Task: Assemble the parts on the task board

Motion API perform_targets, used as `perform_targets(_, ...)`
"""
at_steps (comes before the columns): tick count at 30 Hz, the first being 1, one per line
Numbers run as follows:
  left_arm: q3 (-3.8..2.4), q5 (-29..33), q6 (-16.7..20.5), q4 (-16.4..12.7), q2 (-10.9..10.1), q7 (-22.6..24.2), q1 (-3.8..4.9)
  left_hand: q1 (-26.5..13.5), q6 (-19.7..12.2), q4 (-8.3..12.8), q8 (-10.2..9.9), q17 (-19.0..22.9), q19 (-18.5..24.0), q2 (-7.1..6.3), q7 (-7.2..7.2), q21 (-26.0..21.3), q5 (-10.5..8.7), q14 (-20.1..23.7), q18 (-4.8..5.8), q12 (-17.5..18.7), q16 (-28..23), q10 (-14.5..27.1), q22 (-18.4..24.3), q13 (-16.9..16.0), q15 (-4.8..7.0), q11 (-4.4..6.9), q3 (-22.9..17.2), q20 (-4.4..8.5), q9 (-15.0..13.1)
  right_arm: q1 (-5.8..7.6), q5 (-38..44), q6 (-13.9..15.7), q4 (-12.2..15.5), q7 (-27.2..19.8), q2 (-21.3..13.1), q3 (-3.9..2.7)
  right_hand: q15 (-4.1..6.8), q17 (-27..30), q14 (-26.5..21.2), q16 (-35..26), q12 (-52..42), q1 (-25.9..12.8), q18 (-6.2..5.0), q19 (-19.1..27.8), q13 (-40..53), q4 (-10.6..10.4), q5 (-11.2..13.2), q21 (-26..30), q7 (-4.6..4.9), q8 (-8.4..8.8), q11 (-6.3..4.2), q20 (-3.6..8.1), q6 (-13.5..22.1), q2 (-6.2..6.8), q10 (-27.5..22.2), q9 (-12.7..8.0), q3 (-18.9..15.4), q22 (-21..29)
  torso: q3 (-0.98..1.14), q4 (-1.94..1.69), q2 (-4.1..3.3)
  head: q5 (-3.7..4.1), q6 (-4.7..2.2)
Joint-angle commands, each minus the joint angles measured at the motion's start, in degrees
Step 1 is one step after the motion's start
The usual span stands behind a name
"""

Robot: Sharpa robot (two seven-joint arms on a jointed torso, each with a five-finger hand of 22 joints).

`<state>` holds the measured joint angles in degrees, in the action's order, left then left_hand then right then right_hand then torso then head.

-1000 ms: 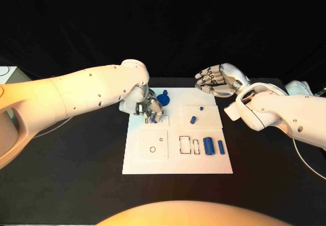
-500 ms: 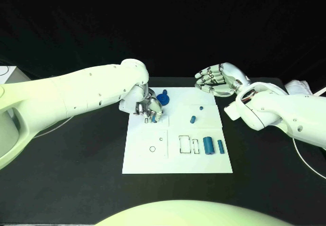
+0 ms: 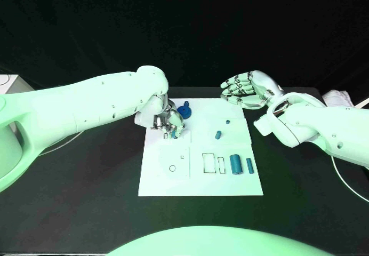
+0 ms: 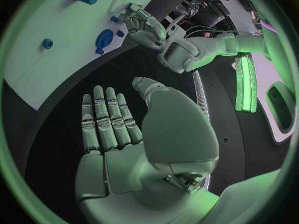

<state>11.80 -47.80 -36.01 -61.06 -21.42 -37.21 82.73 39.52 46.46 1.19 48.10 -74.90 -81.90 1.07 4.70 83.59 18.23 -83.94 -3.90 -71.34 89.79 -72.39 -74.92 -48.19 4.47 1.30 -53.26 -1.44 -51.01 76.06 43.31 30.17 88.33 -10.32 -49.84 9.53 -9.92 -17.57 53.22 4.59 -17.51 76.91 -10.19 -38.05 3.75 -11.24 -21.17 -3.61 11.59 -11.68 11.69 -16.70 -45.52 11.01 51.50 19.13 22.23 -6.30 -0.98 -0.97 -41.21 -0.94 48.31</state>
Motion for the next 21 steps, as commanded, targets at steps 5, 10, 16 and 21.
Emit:
perform_targets(5, 0.46, 1.1, -3.0, 0.3, 0.4, -0.1, -0.76, 0.1, 2.0, 7.7, -0.7, -15.1, 0.0, 0.88, -2.13, -0.1, 5.72, -6.1, 1.06, 0.4, 0.2, 0.0, -5.9, 0.0, 0.28, 0.30, -7.3, -0.01, -0.2, -0.02, 0.5, -0.5, 0.2, -0.4, -0.1, -0.01, -0.28, 0.3, 0.2, -0.3, 0.3, 0.0, 0.12, 0.4, -0.1, 0.4, -0.2, 0.2, 3.55, 0.21, 0.11, 0.06, -0.3, 0.04, 0.5, -0.1, 0.1, 0.3, -0.02, -0.03, 0.02, 0.01, 0.01)
perform_targets(10, 0.51, 1.4, -3.2, 0.7, 0.6, -0.2, -0.77, 0.1, 2.5, 5.9, -1.5, -15.1, 0.0, 1.11, -2.22, -0.3, 4.87, -6.1, 1.07, 0.7, 0.2, -0.3, -5.8, 0.0, 0.22, 0.30, -4.4, -0.16, -0.7, -0.01, 0.5, -0.5, 0.2, -0.4, -0.1, -0.01, -0.28, 0.3, 0.2, -0.3, 0.3, 0.0, 0.12, 0.4, -0.1, 0.4, -0.2, 0.2, 3.55, 0.21, 0.11, 0.06, -0.3, 0.04, 0.5, -0.1, 0.1, 0.3, -0.01, -0.02, -0.02, 0.03, 0.01)
perform_targets(16, 0.56, 1.5, -3.4, 0.9, 0.7, -0.1, -0.85, -0.3, 2.7, 4.6, -2.4, -15.1, 0.1, -0.38, -2.33, -0.6, 4.69, -6.1, 1.03, 0.9, 0.2, -0.2, -5.6, 0.0, 0.18, 0.30, -0.9, -0.32, -1.2, -0.01, 0.6, -0.5, 0.3, -0.4, -0.2, -0.01, -0.28, 0.3, 0.1, -0.3, 0.3, 0.0, 0.13, 0.5, -0.1, 0.4, -0.2, 0.2, 3.55, 0.22, 0.11, 0.06, -0.3, 0.04, 0.5, -0.1, 0.1, 0.3, -0.05, 0.02, -0.01, -0.03, 0.01)
perform_targets(21, 0.58, 1.6, -3.6, 1.0, 0.7, -0.1, -0.88, -1.0, 3.0, 2.9, -3.2, -15.1, 0.0, -1.68, -2.42, -0.8, 4.61, -6.1, 1.04, 1.0, 0.2, -0.2, -5.5, -0.2, 0.19, 0.35, 2.2, -0.37, -1.5, -0.01, 0.6, -0.5, 0.3, -0.4, -0.2, -0.01, -0.28, 0.3, 0.1, -0.3, 0.3, 0.0, 0.13, 0.5, -0.1, 0.4, -0.2, 0.2, 3.55, 0.22, 0.11, 0.06, -0.3, 0.04, 0.5, -0.1, 0.1, 0.3, -0.02, 0.00, 0.01, -0.03, 0.04)
